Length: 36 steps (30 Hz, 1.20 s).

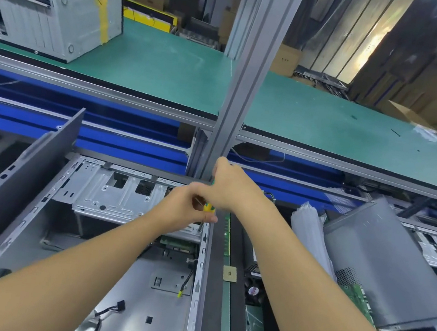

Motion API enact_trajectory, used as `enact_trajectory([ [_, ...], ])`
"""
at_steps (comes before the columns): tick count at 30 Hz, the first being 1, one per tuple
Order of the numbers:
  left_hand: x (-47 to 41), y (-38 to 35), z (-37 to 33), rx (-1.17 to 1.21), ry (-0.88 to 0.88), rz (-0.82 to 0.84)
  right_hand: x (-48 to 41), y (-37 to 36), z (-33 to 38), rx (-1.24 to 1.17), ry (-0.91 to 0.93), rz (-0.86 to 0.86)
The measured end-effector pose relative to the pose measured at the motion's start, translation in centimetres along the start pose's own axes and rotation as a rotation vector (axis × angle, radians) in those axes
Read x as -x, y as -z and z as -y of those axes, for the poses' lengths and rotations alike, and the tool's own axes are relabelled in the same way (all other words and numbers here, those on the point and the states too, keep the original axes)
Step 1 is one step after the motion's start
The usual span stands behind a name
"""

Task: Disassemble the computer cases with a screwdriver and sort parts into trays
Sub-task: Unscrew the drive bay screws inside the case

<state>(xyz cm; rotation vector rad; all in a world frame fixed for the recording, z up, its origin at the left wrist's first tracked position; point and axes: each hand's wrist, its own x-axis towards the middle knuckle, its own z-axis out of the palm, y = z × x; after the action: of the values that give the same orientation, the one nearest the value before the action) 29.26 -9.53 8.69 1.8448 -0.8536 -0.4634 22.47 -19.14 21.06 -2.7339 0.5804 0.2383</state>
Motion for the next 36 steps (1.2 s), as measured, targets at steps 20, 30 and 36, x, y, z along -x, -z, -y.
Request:
enact_trajectory([
  [20, 1.6, 0.4, 2.7, -0.586, -0.046, 0.112, -0.3, 1.4, -0.6, -0.065, 0.058, -0.123],
  [30, 0.3, -1.5, 2.0, -0.699, -0.023, 0.109, 0.1, 2.7, -1.8, -0.155, 0.055, -0.228],
  [36, -0.5, -1.9, 1.5, -0.886, -0.058, 0.2, 0.4, 3.0, -2.5, -0.187, 0.036, -0.251],
])
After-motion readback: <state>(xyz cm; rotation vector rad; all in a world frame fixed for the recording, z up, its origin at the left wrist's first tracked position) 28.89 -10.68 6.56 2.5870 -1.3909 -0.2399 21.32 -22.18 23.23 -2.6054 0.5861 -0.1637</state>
